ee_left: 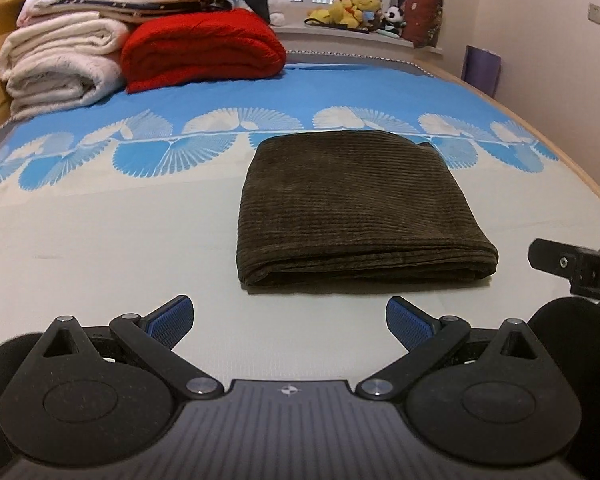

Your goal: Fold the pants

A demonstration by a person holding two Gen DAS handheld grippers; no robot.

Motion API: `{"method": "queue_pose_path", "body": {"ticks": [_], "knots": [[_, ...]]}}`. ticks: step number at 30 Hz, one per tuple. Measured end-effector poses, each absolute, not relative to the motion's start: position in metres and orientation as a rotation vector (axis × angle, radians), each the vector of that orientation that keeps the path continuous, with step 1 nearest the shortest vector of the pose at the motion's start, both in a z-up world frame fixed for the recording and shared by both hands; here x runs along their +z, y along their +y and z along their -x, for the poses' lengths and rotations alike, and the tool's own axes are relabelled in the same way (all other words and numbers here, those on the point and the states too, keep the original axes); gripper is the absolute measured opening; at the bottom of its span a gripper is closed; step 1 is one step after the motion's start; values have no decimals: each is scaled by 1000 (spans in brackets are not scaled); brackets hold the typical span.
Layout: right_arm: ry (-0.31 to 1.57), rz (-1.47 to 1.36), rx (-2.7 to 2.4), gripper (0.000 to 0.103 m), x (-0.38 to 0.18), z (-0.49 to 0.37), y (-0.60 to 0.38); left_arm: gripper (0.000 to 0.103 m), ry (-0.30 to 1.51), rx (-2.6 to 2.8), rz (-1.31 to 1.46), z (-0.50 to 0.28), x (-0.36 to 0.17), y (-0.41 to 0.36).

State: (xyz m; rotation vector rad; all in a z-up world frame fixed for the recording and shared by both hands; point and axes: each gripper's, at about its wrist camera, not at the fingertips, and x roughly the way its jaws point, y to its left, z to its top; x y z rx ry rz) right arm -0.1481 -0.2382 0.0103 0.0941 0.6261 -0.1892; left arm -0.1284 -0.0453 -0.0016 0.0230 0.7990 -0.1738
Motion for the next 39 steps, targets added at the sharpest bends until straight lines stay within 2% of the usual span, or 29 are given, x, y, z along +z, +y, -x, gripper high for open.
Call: {"method": "queue_pose_path", "body": {"ticks": [39], "knots": [[655, -19, -158, 102, 0, 139, -230, 103, 814, -169, 1, 116, -14, -45]]}}
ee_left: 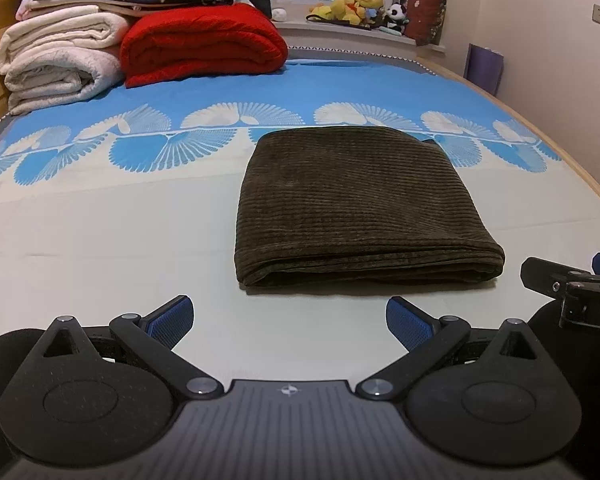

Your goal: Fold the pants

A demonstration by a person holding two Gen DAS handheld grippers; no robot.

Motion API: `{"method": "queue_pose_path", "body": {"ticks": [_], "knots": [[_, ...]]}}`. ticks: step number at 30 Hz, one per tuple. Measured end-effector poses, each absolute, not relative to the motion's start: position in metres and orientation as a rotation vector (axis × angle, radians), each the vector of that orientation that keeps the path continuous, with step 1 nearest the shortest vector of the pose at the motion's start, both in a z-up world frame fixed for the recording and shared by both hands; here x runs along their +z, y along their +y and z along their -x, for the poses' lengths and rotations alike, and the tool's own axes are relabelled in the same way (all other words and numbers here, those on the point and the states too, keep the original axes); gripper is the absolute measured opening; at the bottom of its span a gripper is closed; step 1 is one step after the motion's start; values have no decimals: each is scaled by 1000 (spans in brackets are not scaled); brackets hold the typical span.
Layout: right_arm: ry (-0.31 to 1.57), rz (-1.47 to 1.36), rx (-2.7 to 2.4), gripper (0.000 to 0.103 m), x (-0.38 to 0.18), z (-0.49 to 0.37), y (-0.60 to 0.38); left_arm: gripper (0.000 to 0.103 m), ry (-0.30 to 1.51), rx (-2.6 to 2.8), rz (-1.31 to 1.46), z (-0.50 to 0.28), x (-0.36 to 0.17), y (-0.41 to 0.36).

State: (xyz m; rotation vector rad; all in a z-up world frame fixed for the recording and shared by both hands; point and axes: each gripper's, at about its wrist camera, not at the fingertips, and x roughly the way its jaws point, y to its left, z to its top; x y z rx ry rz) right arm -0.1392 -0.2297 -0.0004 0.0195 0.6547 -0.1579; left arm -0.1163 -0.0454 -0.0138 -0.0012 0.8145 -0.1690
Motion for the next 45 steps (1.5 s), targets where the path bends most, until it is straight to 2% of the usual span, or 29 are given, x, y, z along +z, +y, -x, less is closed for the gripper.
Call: {"method": "queue_pose_path", "body": {"ticks": [45], "knots": [[681, 19, -148, 102, -6, 140, -230, 103, 828, -150, -25, 116, -21, -48]]}}
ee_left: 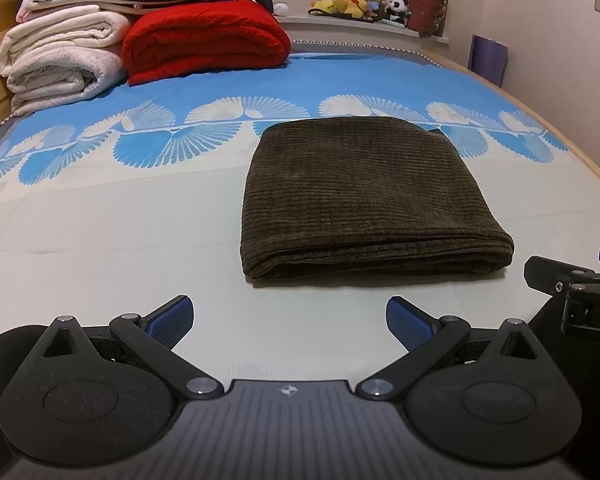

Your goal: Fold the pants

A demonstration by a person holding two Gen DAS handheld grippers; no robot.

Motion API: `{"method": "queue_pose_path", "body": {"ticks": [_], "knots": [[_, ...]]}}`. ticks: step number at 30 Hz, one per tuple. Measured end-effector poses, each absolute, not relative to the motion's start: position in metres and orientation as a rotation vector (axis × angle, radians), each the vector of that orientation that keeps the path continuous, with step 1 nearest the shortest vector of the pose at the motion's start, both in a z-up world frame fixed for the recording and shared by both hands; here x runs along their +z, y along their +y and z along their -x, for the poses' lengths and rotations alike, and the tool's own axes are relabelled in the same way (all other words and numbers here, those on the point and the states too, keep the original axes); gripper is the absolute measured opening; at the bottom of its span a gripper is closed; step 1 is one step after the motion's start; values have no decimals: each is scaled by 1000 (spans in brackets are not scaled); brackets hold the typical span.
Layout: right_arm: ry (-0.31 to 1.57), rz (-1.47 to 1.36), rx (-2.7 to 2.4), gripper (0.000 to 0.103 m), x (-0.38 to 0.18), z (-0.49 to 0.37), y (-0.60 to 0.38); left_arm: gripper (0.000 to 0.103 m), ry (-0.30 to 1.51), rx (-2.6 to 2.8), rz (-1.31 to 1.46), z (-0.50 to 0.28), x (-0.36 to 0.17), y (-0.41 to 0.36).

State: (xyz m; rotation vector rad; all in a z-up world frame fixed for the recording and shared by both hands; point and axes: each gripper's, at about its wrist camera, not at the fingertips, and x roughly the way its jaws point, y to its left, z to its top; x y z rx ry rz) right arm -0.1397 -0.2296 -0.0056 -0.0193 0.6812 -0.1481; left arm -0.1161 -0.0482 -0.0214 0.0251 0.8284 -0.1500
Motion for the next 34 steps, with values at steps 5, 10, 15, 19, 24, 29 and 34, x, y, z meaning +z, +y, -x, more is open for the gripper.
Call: {"method": "queue_pose_path", "body": {"ticks": [5, 10, 15, 19, 24, 29, 34], "knots": [[683, 28, -147, 102, -5, 140, -229, 103, 831, -146, -26, 116, -22, -48], [683, 27, -146, 102, -5, 140, -230, 103, 831, -146, -28, 116, -23, -48], [684, 22, -146, 102, -5, 139, -232, 103, 830, -150, -30, 116, -23, -48], [682, 27, -143, 102, -6, 139, -232, 103, 829, -152, -25, 116, -23, -46], [679, 25, -139, 102, -5, 140, -232, 103, 824, -161, -26, 117, -21, -47], [683, 26, -137, 102, -5, 139, -232, 103, 822, -165, -29, 117, -22, -47], [678, 26, -135, 102, -5, 140, -231, 103, 805, -170, -30, 119, -20, -47]]}}
